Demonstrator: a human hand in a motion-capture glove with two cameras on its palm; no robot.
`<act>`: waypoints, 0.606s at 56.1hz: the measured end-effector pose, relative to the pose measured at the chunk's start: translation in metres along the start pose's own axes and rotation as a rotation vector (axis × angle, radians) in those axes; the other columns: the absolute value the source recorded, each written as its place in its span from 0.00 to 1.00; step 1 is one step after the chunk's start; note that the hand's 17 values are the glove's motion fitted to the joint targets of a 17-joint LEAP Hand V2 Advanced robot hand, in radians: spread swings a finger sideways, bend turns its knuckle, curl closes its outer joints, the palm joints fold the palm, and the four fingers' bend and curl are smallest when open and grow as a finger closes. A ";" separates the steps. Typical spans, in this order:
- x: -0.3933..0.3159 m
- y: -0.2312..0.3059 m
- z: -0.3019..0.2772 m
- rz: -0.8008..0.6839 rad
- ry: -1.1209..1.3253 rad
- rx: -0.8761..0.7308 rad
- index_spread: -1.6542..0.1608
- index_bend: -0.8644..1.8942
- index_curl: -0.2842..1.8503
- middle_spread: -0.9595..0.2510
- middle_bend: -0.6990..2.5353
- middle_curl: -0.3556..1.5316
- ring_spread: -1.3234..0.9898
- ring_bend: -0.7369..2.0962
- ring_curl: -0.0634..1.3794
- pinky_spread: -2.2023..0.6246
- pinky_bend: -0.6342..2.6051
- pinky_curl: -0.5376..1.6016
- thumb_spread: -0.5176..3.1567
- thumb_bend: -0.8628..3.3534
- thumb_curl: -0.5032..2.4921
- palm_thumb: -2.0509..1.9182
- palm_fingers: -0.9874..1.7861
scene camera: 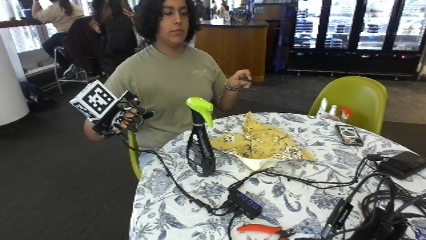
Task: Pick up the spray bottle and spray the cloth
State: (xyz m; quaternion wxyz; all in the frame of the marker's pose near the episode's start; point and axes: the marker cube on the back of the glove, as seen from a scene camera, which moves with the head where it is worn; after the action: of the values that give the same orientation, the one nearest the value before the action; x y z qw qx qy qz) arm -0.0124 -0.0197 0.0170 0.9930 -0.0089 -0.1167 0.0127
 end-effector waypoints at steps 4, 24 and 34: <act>-0.004 -0.012 0.013 0.021 -0.128 -0.023 0.70 0.34 0.22 0.76 0.26 0.33 0.52 0.45 0.27 0.83 0.37 0.41 0.42 0.21 0.25 0.64 0.50; -0.021 -0.107 0.080 0.211 -0.604 0.141 0.71 0.35 0.21 0.78 0.27 0.34 0.54 0.47 0.28 0.84 0.41 0.42 0.41 0.22 0.29 0.73 0.52; -0.022 -0.142 0.085 0.232 -0.641 0.280 0.75 0.39 0.25 0.72 0.32 0.38 0.51 0.48 0.29 0.73 0.41 0.42 0.38 0.22 0.31 0.77 0.78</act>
State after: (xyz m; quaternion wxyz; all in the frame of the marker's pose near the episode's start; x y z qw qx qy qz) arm -0.0504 -0.1610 0.0976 0.8897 0.1184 -0.4171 0.1431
